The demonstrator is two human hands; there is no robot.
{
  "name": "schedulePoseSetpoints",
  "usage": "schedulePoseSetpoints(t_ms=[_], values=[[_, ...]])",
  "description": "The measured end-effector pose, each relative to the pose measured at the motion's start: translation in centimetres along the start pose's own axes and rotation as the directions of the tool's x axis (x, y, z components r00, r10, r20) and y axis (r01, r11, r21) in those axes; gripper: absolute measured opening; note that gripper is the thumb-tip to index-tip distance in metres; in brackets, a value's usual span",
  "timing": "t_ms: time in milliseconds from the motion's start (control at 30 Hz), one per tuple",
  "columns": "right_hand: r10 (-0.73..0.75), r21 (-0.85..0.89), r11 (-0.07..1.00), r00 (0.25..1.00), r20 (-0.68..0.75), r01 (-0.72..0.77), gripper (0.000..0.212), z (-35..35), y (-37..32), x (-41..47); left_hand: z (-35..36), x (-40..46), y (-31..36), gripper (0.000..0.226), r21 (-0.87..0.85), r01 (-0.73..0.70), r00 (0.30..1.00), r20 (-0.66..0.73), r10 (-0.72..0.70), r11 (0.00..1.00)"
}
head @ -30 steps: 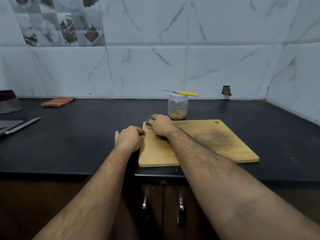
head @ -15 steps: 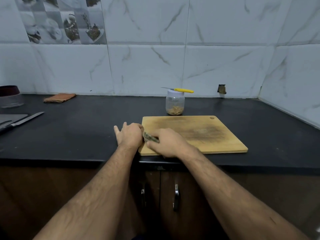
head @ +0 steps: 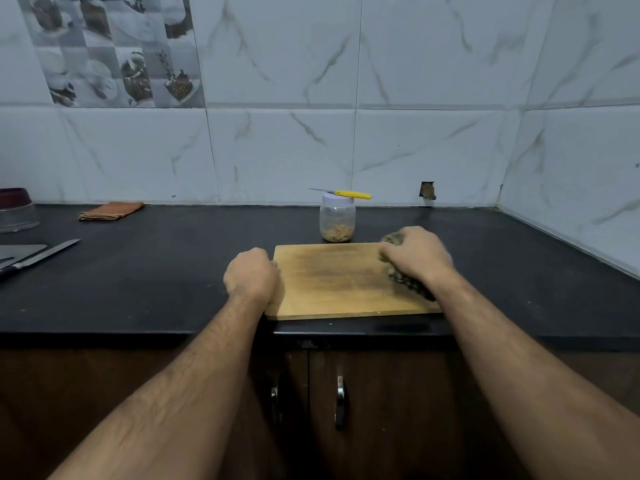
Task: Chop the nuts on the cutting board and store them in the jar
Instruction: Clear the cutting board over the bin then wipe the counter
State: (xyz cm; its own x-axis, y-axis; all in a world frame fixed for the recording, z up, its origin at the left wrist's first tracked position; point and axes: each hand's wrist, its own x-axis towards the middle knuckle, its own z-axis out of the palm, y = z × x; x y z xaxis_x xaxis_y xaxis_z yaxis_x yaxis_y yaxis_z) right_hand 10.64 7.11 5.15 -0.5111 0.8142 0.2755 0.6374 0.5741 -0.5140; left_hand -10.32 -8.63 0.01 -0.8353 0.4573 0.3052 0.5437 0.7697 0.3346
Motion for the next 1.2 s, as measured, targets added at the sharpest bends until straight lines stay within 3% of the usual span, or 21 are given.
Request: schedulePoseSetpoints(t_ms=[133,267,367,567,1067,1200], values=[[0.313,-0.135,0.943,0.949,0.040,-0.306,0.029,-1.7,4.1,1.8,-0.7,-0.2,0.9,0.033,-0.012,0.076,0.996,0.057,-0.075,0.997],[0.443,-0.084,0.897,0.879,0.176,-0.435,0.044,-2.5,5.9,2.8,-0.7,-0.5,1.7,0.034,-0.038,0.116,0.988,0.104,-0.112,0.993],[0.442,-0.001,0.886,0.845,0.300,-0.463,0.031,-3.1,5.2,2.8,-0.5,-0.7,2.4,0.035,-0.057,0.156,0.981,0.126,-0.148,0.986],[0.441,0.060,0.873,0.836,0.326,-0.484,0.019,-3.2,5.4,2.8,0.4,-0.1,2.9,0.033,-0.100,0.236,0.962,0.163,-0.218,0.967],[0.360,0.205,0.852,0.823,0.439,-0.482,0.028,-1.9,3.6,3.0,-0.1,2.4,-0.5,0.023,-0.133,0.291,0.949,0.161,-0.269,0.947],[0.320,0.256,0.846,0.830,0.458,-0.467,0.022,-0.9,2.4,2.9,-0.6,2.8,-2.2,0.021,-0.143,0.323,0.943,0.134,-0.305,0.936]])
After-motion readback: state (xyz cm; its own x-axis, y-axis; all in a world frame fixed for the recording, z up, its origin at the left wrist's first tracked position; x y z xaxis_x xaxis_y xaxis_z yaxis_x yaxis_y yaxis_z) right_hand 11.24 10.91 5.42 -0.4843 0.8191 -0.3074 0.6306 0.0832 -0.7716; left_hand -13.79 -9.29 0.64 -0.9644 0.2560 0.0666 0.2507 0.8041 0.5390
